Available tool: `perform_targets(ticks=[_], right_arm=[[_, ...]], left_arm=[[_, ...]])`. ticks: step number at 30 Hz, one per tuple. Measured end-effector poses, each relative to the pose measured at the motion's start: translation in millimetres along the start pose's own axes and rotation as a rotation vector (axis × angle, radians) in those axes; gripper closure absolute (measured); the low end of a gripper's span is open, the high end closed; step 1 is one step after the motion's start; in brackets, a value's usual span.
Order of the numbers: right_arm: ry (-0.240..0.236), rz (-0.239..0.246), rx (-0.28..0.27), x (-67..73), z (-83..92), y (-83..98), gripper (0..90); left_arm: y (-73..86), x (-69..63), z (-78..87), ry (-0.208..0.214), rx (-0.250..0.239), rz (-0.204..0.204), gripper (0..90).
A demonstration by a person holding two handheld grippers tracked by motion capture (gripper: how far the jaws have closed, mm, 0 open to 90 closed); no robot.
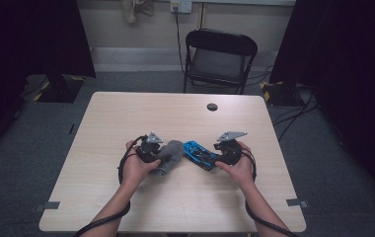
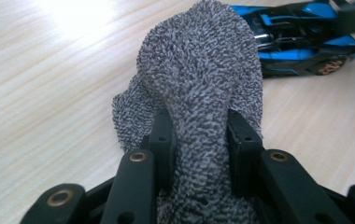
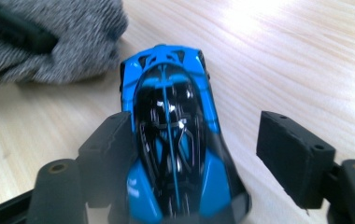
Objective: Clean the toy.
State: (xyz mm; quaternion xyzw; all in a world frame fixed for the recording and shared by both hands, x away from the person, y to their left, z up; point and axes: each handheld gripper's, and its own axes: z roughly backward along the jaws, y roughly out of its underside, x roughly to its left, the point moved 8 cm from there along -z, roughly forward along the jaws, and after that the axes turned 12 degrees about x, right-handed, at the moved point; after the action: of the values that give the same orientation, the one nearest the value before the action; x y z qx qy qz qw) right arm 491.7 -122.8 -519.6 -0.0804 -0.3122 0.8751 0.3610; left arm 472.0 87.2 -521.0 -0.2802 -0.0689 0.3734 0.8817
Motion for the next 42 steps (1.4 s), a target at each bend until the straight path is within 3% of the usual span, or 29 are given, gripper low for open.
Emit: perform_targets(ticks=[8, 12, 15, 23, 27, 36, 40, 42], right_arm=[[0.011, 0.008, 0.018, 4.3, -10.2, -17.8, 32.3], [-0.002, 0.027, 0.027, 8.4, -17.1, -18.0, 40.5], [0.012, 0.046, 0.046, 12.1, -23.6, -15.6, 41.2], [0.017, 0.067, 0.015, 15.4, -27.9, -14.0, 41.4], [0.004, 0.057, -0.006, 14.5, -27.5, -13.1, 42.2], [0.011, 0.054, 0.017, 15.3, -26.4, -13.8, 43.2], [0.014, 0.062, 0.028, 15.3, -25.7, -13.9, 43.6], [0.013, 0.061, 0.029, 15.2, -25.6, -13.8, 43.7]], left_arm=[[5.4, -12.7, 5.3, 0.023, 0.003, -0.034, 68.4], [11.7, -17.4, 5.4, 0.031, 0.008, -0.043, 68.3], [15.8, -19.5, 6.4, 0.028, 0.012, -0.054, 68.3], [20.2, -32.2, 9.8, 0.054, 0.019, -0.083, 68.3], [19.3, -46.5, 9.2, 0.079, 0.023, -0.111, 68.4], [2.9, -104.2, -9.3, 0.192, 0.047, -0.224, 68.4], [-7.2, -115.1, -22.4, 0.19, 0.071, -0.26, 68.3], [-9.4, -117.7, -31.9, 0.204, 0.084, -0.249, 68.3]])
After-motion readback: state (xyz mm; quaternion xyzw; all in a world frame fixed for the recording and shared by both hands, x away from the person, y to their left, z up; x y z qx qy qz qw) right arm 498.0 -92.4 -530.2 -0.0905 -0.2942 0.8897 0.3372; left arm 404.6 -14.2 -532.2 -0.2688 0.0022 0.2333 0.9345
